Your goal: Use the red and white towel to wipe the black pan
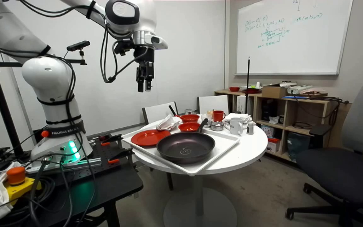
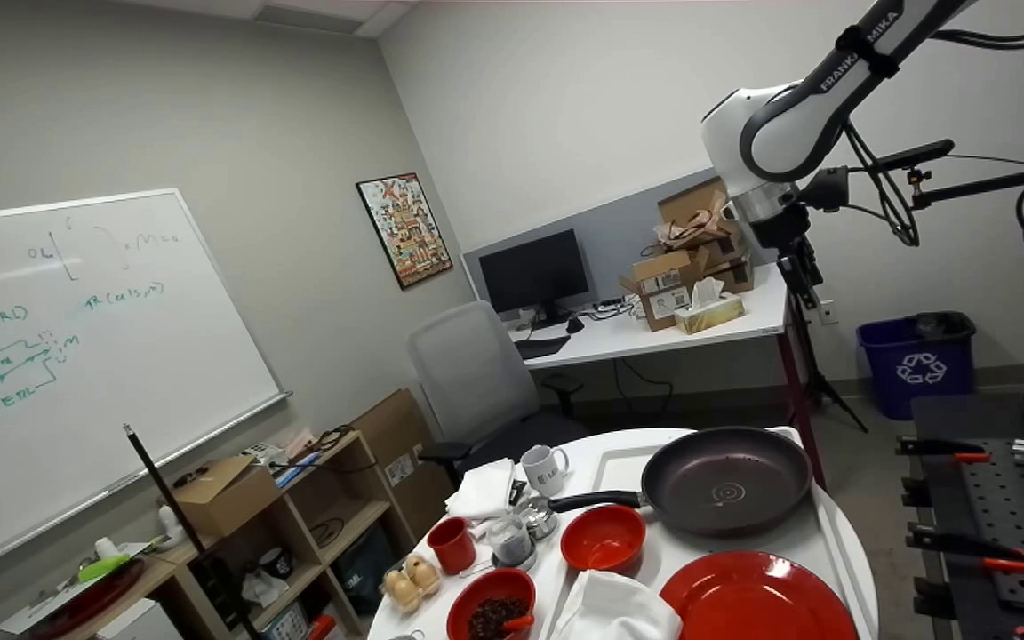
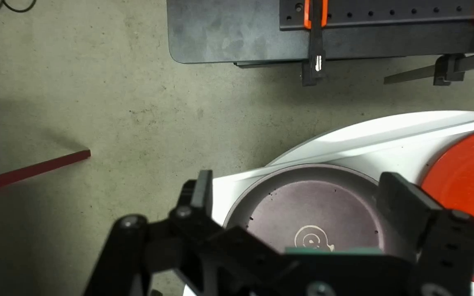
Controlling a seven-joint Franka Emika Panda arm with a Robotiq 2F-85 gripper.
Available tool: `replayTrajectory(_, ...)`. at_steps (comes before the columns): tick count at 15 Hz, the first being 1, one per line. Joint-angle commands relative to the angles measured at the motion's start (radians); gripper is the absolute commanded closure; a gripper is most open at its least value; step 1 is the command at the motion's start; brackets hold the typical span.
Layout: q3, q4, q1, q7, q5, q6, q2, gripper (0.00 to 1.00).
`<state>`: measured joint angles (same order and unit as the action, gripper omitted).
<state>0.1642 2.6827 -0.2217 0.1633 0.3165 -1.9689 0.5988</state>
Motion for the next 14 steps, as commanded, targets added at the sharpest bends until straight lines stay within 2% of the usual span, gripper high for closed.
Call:
replayTrajectory(1,-0.074,0.007,0.046,-0.076,0.024,-0.033,-0.048,0.00)
replayTrajectory(5,-0.193,0.012,0.143,-0.133,0.034,-0.108,-0.153,0.00)
replayTrajectory(9,-0.287,0.010,0.239,-0.124,0.080,-0.216,-0.266,0.00)
replayTrajectory(14,-0.376,-0.018,0.295,-0.137,0.261,-0.321,-0.428,0.00)
